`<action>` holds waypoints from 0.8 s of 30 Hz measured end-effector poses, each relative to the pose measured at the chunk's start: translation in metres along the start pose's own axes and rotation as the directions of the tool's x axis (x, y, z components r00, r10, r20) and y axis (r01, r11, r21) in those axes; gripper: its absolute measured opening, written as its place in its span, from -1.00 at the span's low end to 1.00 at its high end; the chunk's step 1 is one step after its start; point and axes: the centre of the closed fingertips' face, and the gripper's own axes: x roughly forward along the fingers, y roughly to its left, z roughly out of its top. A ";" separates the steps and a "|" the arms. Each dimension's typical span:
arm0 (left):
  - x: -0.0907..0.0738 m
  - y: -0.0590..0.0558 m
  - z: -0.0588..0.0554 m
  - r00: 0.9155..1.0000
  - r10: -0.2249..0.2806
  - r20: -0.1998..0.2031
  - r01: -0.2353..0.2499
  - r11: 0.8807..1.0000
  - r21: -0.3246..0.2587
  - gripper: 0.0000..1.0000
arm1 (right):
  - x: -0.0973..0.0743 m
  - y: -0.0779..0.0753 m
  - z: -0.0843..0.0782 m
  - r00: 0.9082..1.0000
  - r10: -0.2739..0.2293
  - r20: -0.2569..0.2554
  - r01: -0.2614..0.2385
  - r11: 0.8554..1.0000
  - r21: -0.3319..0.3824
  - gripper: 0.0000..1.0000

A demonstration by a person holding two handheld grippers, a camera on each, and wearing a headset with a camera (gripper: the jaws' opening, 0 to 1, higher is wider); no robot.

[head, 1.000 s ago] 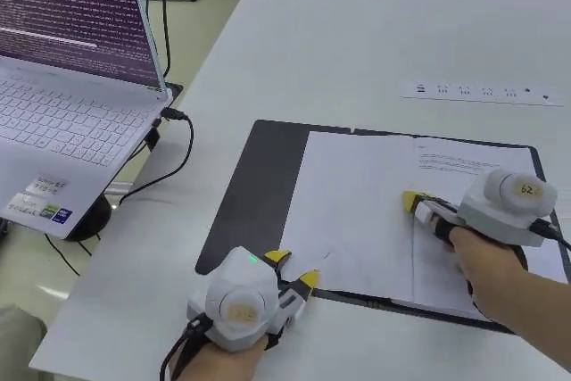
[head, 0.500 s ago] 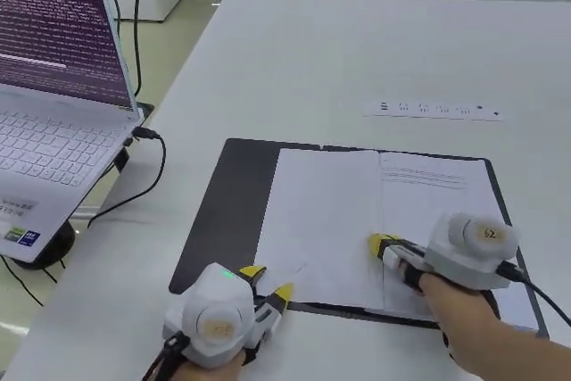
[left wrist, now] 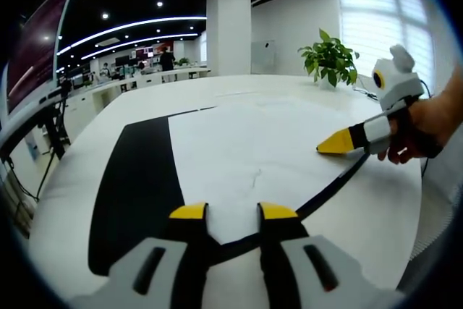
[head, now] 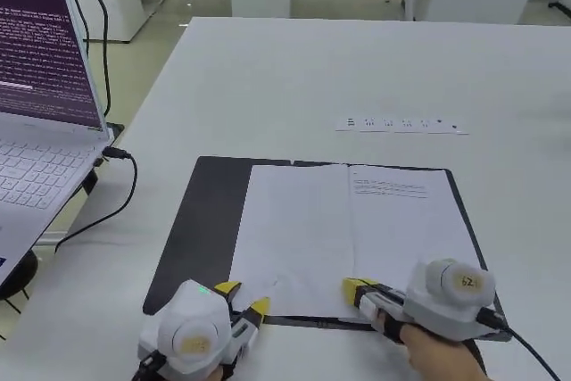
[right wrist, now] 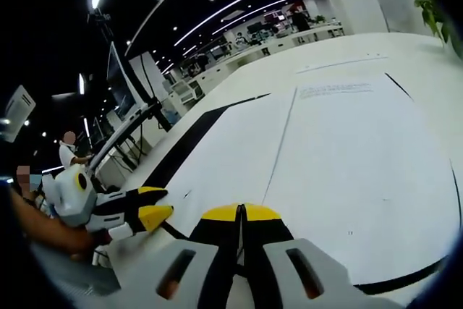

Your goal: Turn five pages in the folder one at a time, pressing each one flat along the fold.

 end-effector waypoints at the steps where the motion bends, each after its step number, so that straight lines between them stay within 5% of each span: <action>1: 0.000 0.000 0.000 1.000 0.000 -0.001 0.000 1.000 0.000 -0.49 | -0.003 0.001 -0.003 1.000 0.003 -0.003 -0.003 1.000 0.004 -1.00; 15: 0.000 0.000 0.000 1.000 0.002 -0.015 -0.002 1.000 -0.009 -0.49 | -0.034 0.021 -0.030 0.995 0.078 -0.061 -0.074 0.996 0.057 -1.00; 24: 0.001 0.000 0.001 0.999 0.008 -0.047 -0.009 1.000 -0.027 -0.49 | -0.064 0.040 0.002 0.992 0.118 0.054 -0.123 0.987 0.100 -1.00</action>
